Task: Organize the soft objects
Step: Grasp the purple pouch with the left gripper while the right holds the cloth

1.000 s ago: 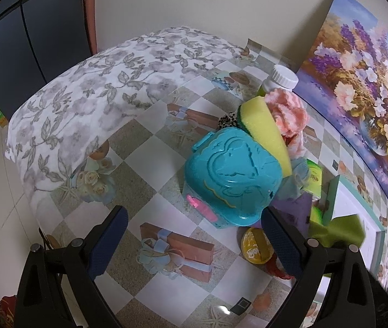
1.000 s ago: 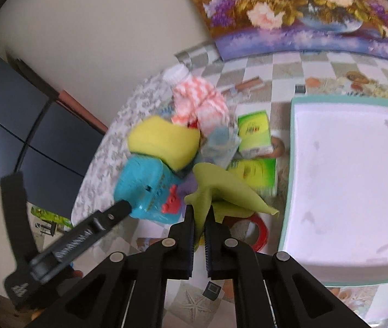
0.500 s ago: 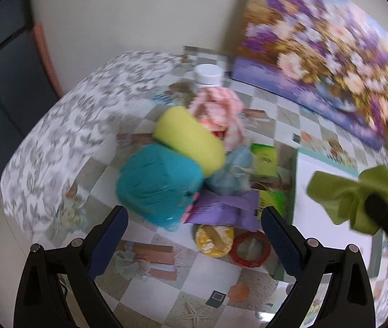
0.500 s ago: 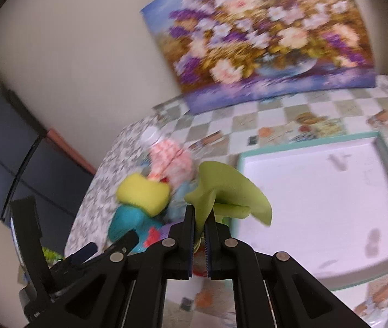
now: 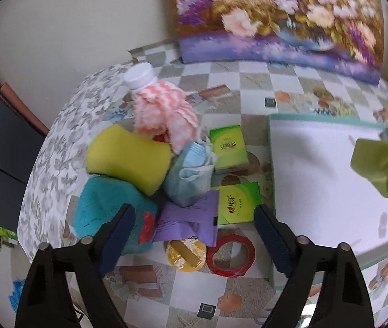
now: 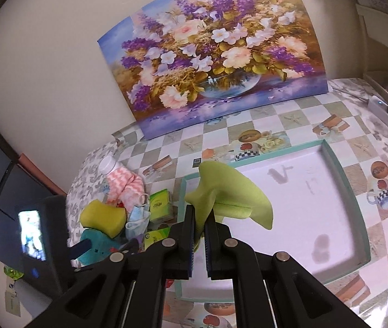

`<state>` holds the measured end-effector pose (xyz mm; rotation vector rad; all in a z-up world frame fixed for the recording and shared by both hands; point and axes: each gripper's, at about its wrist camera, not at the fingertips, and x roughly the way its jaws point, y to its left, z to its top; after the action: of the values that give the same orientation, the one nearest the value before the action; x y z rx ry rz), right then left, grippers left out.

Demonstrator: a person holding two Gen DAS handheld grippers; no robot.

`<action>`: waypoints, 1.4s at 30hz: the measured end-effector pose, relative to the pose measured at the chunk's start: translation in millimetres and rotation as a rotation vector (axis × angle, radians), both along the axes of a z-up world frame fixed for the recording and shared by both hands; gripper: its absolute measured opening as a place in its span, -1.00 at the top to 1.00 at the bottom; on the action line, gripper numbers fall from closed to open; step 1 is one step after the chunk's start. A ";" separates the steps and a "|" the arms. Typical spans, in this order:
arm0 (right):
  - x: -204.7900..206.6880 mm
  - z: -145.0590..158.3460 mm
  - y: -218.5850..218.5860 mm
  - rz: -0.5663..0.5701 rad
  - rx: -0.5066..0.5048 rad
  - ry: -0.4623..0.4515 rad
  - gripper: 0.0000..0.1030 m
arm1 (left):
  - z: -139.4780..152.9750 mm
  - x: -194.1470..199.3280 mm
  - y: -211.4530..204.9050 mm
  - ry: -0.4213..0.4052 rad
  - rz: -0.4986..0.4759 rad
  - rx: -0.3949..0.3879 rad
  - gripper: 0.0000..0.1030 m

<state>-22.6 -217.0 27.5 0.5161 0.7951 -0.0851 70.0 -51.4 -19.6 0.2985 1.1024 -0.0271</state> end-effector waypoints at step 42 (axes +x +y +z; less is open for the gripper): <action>4.8 -6.4 -2.6 -0.008 0.004 0.039 0.88 | -4.1 15.3 29.6 -0.020 0.027 -0.081 0.82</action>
<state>-17.8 -219.5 21.1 0.5223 0.8313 -0.1012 85.3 -21.8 -23.7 0.2112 1.0824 -0.0445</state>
